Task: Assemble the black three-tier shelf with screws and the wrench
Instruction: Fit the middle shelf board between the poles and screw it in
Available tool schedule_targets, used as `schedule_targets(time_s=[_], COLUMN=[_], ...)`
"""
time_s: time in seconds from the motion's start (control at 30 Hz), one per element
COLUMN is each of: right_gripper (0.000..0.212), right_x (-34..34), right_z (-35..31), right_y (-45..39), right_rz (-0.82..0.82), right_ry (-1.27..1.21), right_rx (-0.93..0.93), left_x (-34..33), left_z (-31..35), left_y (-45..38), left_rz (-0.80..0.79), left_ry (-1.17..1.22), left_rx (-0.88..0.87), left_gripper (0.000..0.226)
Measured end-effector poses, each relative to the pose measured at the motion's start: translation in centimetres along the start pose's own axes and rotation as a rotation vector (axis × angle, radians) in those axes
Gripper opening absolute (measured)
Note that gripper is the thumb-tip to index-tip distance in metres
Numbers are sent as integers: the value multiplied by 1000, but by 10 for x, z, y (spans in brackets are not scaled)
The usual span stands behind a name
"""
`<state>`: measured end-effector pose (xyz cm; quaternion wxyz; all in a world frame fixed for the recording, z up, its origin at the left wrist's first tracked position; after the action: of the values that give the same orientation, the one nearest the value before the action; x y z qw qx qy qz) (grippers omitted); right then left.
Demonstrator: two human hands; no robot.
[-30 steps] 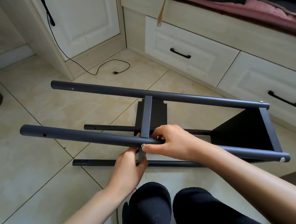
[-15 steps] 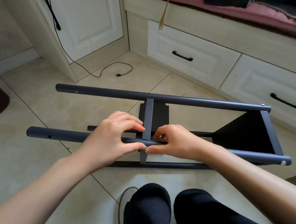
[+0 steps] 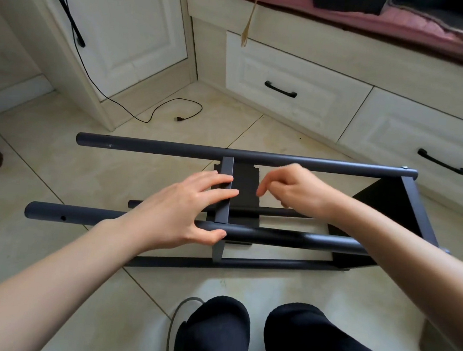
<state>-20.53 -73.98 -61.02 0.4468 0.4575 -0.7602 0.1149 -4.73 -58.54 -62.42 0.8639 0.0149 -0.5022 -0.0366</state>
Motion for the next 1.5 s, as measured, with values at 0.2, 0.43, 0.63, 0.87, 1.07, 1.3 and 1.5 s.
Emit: schedule_targets(time_s=[0.2,0.43,0.63,0.87,1.07,1.3,1.5], right_gripper=[29,36,34,28,42,51,38], right_x=[12,3,6,6,3,-1,-9], right_z=[-19,-21,-17,-15,-20,-18,-25], right_y=[-36,-75,-79,-79,-78,-76,-54], right_rz=[230,73,-7,55,144,197,353], right_ry=[231,653,439,388,398,463,492], right_rx=[211,385,426,404,383,322,397], left_x=[2,-1,-4,-6,-6,-7,-9], left_z=[-2,-8,-12,-10,-8,-6,-9], left_y=[-1,-1,5,10,19,25,24], left_rz=[-55,11,2,32,61,98,125], left_ry=[2,34,89,53,64,55,91], left_rx=[-1,-87,-113,-122,-101,-88,-86], left_gripper=[76,80,88,85,86,85,81])
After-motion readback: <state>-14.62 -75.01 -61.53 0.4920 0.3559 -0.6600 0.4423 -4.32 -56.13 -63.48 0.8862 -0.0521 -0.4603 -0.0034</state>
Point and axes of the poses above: each hand's wrist, its own y-axis away from the middle knuckle, its own x-axis out of the back of the hand, z = x × y, the point moved 3 cm from there along -y, towards the middle knuckle, and after that the axes turned 7 degrees about y, right-handed, at the moved point
